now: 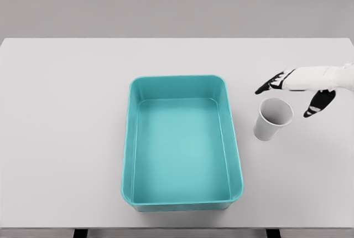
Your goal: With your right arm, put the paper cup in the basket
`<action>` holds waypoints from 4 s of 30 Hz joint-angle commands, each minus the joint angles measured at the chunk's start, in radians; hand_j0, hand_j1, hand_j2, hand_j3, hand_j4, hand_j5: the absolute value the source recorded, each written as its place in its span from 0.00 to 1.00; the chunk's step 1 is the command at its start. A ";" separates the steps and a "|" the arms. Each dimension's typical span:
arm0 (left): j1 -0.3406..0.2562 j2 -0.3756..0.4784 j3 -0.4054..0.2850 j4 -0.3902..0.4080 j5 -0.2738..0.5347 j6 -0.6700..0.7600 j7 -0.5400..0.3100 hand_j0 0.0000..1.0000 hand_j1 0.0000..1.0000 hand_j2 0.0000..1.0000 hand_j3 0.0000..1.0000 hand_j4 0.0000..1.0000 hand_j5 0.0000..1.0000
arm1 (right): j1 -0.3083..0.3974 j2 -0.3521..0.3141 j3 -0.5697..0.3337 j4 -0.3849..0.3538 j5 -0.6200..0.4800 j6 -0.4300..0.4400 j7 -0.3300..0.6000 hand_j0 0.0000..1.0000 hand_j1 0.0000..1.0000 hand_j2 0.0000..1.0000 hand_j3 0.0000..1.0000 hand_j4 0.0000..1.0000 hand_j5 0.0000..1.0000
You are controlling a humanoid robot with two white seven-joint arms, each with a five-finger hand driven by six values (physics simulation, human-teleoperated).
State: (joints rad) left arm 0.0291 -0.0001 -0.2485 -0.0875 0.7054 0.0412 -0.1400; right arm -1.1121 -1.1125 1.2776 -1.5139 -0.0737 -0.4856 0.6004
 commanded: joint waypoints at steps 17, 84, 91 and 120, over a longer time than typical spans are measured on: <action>0.000 0.000 0.000 0.000 0.000 0.000 0.000 1.00 1.00 1.00 1.00 1.00 1.00 | 0.005 0.023 0.035 -0.012 -0.005 0.009 0.009 1.00 1.00 1.00 1.00 1.00 1.00; 0.000 0.000 0.000 0.000 0.000 0.000 0.000 1.00 1.00 1.00 1.00 1.00 1.00 | 0.005 0.028 0.055 0.012 -0.006 -0.036 0.010 0.76 0.76 0.76 0.76 0.76 0.76; 0.000 0.000 0.000 0.000 0.000 0.000 0.000 1.00 1.00 1.00 1.00 1.00 1.00 | 0.003 0.003 0.016 -0.034 -0.009 -0.039 0.010 0.71 0.71 0.71 0.71 0.71 0.71; 0.000 0.000 0.000 0.000 0.000 0.000 0.000 1.00 1.00 1.00 1.00 1.00 1.00 | -0.015 -0.017 -0.165 -0.154 -0.140 -0.125 0.010 0.70 0.70 0.70 0.70 0.70 0.70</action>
State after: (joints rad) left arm 0.0291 -0.0001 -0.2485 -0.0874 0.7054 0.0412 -0.1397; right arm -1.1305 -1.1341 1.1169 -1.6584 -0.2069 -0.6128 0.6077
